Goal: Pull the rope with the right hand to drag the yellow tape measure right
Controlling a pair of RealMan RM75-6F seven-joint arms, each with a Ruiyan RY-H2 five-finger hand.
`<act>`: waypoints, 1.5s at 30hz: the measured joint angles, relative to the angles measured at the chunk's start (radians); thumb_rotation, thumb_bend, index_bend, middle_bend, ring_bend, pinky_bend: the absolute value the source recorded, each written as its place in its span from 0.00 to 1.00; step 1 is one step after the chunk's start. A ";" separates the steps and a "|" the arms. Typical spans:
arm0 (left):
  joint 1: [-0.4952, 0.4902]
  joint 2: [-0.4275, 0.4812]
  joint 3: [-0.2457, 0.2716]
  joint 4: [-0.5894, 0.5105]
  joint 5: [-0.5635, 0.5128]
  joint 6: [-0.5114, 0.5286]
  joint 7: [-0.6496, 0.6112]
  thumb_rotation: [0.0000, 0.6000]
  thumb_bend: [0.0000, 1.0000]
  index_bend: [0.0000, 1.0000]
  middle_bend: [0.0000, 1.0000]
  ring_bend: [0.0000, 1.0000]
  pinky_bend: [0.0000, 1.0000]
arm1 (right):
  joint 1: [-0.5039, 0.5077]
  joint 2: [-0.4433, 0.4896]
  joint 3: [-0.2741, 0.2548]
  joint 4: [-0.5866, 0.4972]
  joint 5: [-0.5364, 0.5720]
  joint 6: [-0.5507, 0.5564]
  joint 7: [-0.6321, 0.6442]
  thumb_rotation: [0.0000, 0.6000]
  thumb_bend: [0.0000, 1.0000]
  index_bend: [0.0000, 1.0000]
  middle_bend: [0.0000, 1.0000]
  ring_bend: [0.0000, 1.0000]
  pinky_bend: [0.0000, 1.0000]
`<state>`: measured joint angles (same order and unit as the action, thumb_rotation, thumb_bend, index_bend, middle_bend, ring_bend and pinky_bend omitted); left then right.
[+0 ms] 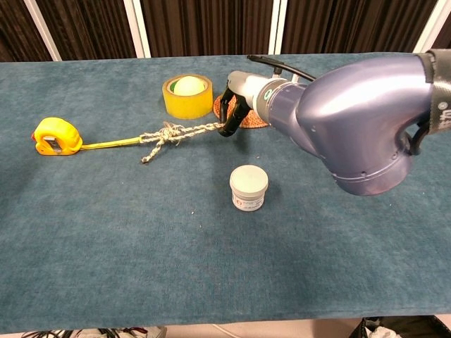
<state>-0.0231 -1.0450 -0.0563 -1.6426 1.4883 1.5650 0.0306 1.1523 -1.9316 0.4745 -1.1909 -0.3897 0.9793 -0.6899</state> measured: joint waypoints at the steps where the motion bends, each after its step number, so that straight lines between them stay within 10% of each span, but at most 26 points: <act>1: 0.000 0.000 0.000 0.000 0.000 0.000 0.001 1.00 0.31 0.11 0.00 0.00 0.00 | -0.001 0.003 0.000 -0.002 -0.001 0.001 0.001 1.00 0.41 0.64 0.00 0.04 0.14; 12: 0.002 0.000 -0.001 0.000 0.000 0.005 0.000 1.00 0.31 0.11 0.00 0.00 0.00 | -0.030 0.060 -0.016 -0.027 -0.001 0.007 -0.006 1.00 0.41 0.64 0.00 0.04 0.14; 45: 0.008 -0.013 -0.006 -0.006 -0.014 0.015 0.046 1.00 0.31 0.10 0.00 0.00 0.00 | -0.387 0.649 -0.144 -0.149 -0.039 -0.039 0.166 1.00 0.41 0.64 0.00 0.04 0.14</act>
<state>-0.0153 -1.0581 -0.0626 -1.6482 1.4740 1.5799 0.0767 0.7650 -1.2825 0.3304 -1.3400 -0.4283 0.9404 -0.5239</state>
